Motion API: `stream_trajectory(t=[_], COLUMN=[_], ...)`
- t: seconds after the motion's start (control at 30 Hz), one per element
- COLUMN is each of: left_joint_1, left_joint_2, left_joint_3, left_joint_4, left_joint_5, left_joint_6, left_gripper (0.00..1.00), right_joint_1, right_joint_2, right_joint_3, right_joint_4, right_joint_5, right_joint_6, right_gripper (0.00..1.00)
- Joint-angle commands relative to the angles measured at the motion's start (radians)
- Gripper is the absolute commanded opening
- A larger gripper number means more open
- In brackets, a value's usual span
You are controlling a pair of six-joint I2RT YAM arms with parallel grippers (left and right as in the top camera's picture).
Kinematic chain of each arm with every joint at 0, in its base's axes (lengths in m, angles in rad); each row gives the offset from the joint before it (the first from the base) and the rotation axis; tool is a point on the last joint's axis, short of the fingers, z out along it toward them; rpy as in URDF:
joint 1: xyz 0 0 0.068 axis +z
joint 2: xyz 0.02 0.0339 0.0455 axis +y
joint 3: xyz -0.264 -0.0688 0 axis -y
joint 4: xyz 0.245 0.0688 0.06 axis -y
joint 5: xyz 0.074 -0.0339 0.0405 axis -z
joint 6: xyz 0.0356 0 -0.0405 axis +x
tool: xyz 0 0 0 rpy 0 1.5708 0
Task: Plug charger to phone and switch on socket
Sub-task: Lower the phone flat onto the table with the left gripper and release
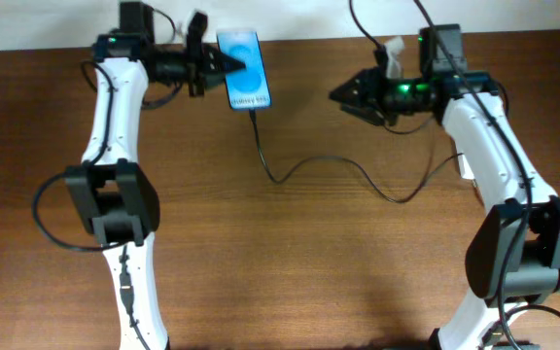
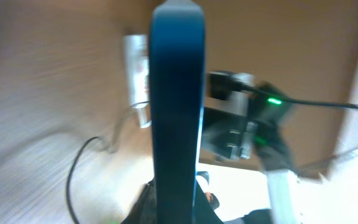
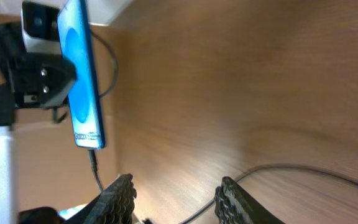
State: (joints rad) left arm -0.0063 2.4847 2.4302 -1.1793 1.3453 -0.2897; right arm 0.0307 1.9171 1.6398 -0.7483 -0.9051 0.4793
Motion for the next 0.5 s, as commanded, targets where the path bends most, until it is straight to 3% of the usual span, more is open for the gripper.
stream_trajectory(t=[0.0, 0.1, 0.2, 0.47], left_joint_1=[-0.056, -0.092, -0.121, -0.131], left_joint_2=[0.012, 0.012, 0.019, 0.108], left_joint_3=[0.005, 0.005, 0.005, 0.005], left_joint_4=[-0.145, -0.210, -0.232, -0.221], left_joint_5=[-0.340, -0.488, -0.679, -0.721], left_joint_6=[0.224, 0.308, 0.310, 0.247], left_gripper=[0.00, 0.00, 0.00, 0.00], right_joint_1=[-0.037, -0.044, -0.040, 0.023], right_joint_2=[-0.013, -0.013, -0.013, -0.013], right_joint_3=[0.004, 0.004, 0.004, 0.004], right_joint_4=[-0.091, -0.153, -0.189, -0.233], right_joint_5=[0.132, 0.217, 0.277, 0.393], right_joint_6=[-0.130, -0.162, -0.182, -0.214], right_gripper=[0.46, 0.46, 0.46, 0.46])
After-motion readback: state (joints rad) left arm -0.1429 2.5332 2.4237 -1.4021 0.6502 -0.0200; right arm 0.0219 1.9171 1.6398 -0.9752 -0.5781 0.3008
